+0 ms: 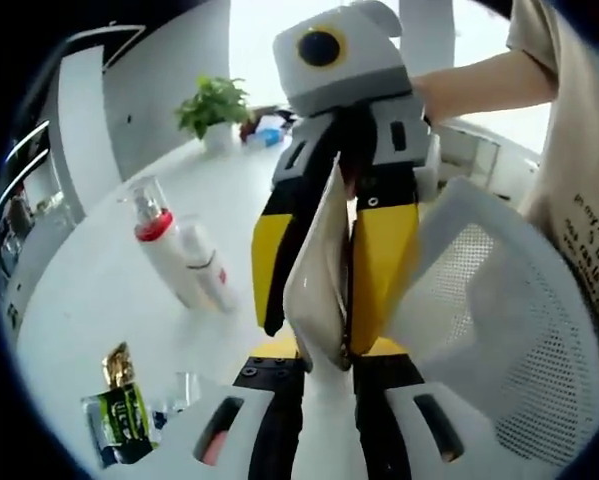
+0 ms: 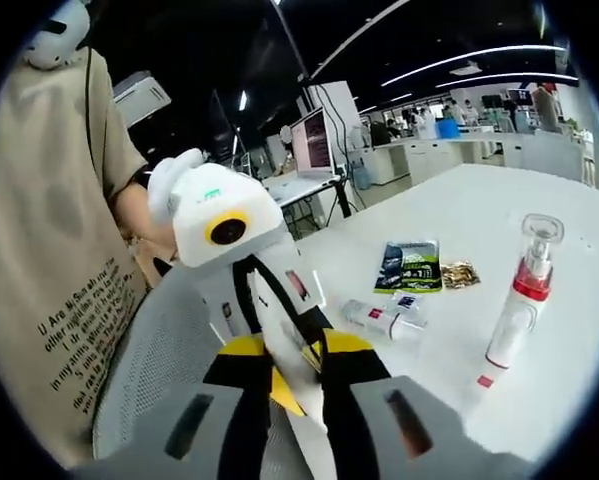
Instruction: Arrange the skincare products in the storage area until every visible bottle or jar stands upright without overlapping.
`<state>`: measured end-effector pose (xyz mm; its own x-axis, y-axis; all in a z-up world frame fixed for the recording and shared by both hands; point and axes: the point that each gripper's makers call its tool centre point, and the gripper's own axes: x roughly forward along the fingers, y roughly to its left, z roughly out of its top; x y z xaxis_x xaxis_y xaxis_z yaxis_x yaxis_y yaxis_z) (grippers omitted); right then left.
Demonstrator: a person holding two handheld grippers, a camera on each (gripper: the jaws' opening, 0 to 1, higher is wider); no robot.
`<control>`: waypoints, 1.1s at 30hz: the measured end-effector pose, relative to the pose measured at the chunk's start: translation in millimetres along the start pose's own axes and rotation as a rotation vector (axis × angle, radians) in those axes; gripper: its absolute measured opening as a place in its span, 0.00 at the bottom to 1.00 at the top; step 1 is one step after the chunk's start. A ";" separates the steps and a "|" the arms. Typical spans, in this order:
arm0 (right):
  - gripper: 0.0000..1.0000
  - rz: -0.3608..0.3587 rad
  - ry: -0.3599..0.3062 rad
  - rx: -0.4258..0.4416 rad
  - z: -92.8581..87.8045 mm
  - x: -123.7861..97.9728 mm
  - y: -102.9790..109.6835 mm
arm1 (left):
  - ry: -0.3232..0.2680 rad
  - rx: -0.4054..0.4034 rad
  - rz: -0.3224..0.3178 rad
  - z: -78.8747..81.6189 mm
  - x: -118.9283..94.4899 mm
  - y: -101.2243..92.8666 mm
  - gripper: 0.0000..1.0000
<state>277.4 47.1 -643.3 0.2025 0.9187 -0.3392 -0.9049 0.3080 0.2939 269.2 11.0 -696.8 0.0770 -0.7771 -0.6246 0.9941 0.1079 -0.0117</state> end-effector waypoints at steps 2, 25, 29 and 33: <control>0.19 -0.007 -0.003 0.009 0.2 -0.6 -0.6 | -0.004 0.006 0.000 0.7 0.5 0.4 0.14; 0.46 -0.214 -0.095 0.093 -8.9 -29.4 -14.2 | -0.026 0.047 -0.010 10.5 11.6 29.3 0.14; 0.54 -0.243 -0.102 0.107 -12.1 -32.5 -15.7 | -0.026 0.051 -0.011 12.6 14.3 40.1 0.14; 0.61 -0.277 -0.113 0.121 -13.5 -36.3 -19.6 | -0.027 0.053 -0.005 14.6 16.7 51.4 0.14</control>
<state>282.7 4.4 -648.8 0.4816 0.8152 -0.3217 -0.7597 0.5713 0.3104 322.6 -5.5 -696.4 0.0736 -0.7939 -0.6035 0.9971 0.0715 0.0275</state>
